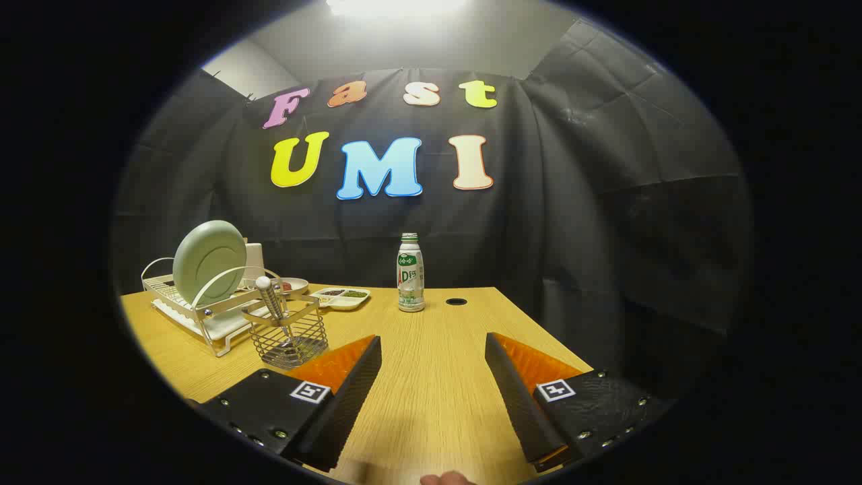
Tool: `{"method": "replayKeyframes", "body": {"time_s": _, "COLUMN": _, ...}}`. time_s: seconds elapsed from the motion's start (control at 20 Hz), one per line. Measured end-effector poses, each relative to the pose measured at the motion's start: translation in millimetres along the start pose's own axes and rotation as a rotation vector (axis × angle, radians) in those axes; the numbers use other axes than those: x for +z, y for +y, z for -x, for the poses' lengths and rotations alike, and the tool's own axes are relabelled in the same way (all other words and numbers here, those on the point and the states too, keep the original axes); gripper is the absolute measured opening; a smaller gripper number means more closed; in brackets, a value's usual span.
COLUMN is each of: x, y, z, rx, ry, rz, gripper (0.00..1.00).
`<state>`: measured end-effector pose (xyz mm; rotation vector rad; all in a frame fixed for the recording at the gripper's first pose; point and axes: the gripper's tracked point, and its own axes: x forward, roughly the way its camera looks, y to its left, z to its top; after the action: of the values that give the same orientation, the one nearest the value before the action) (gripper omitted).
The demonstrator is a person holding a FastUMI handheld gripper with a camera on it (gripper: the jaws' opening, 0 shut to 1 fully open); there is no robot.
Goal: Take the plate from the dish rack, then take the spoon from the basket and place it into the plate.
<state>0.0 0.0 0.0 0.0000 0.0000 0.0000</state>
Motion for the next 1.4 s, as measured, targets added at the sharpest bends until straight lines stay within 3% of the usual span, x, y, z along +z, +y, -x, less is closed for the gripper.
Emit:
{"method": "replayKeyframes", "body": {"time_s": 0.25, "x": -7.0, "y": 2.5, "z": -32.0, "rx": -0.003, "ry": 0.041, "rz": 0.003, "gripper": 0.96}}
{"method": "replayKeyframes", "body": {"time_s": 0.55, "x": 33.5, "y": -1.4, "z": -76.8, "rx": -0.023, "ry": -0.036, "rz": 0.003, "gripper": 0.96}}
{"method": "replayKeyframes", "body": {"time_s": 1.0, "x": 165.8, "y": 14.0, "z": -37.3, "rx": 0.027, "ry": -0.102, "rz": 0.011, "gripper": 0.95}}
{"method": "replayKeyframes", "body": {"time_s": 1.25, "x": 212.7, "y": 42.4, "z": -22.2, "rx": -0.054, "ry": -0.097, "rz": 0.039, "gripper": 0.96}}
{"method": "replayKeyframes", "body": {"time_s": 1.4, "x": 230.8, "y": 82.2, "z": -17.5, "rx": -0.062, "ry": -0.077, "rz": 0.026, "gripper": 0.95}}
